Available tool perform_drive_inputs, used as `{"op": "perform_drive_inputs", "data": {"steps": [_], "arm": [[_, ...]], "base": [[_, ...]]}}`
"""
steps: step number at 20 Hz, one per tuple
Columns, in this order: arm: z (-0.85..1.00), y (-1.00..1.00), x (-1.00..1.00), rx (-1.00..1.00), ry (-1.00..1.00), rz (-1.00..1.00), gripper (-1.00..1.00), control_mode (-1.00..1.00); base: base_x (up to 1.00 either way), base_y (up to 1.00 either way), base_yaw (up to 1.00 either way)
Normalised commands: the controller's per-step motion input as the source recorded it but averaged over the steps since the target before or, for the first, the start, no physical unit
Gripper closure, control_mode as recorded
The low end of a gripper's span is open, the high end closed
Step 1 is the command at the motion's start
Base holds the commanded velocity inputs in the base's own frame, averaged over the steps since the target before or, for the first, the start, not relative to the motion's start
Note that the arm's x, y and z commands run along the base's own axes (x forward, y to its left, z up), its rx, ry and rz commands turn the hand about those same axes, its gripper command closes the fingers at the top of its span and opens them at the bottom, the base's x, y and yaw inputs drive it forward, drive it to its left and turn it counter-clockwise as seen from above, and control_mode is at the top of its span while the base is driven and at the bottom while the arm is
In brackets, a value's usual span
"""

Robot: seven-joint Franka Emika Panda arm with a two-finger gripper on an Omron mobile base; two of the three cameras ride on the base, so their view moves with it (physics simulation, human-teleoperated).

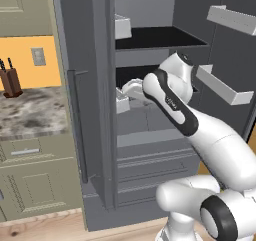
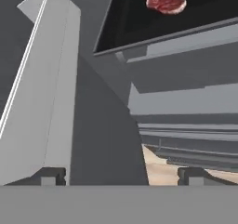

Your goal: Open the fridge, remove the pear, lime, and steak, and place them on any counter.

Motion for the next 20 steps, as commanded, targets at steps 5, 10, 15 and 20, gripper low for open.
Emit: {"op": "perform_drive_inputs", "data": {"steps": [5, 10, 15, 20], "arm": [[-0.18, 1.0, -0.95, -0.05, 0.0, 0.19, -1.0, -1.0], [0.34, 0.69, -0.2, -0.04, 0.0, 0.07, -1.0, -1.0], [0.31, -0.97, 0.0, -0.13, 0.15, -0.08, -1.0, -1.0], [0.0, -1.0, -0.05, -0.26, 0.15, -0.11, -1.0, -1.0]], "base": [[0.0, 0.0, 0.0], [0.0, 0.0, 0.0], [0.0, 0.0, 0.0], [0.0, 0.0, 0.0]]}}
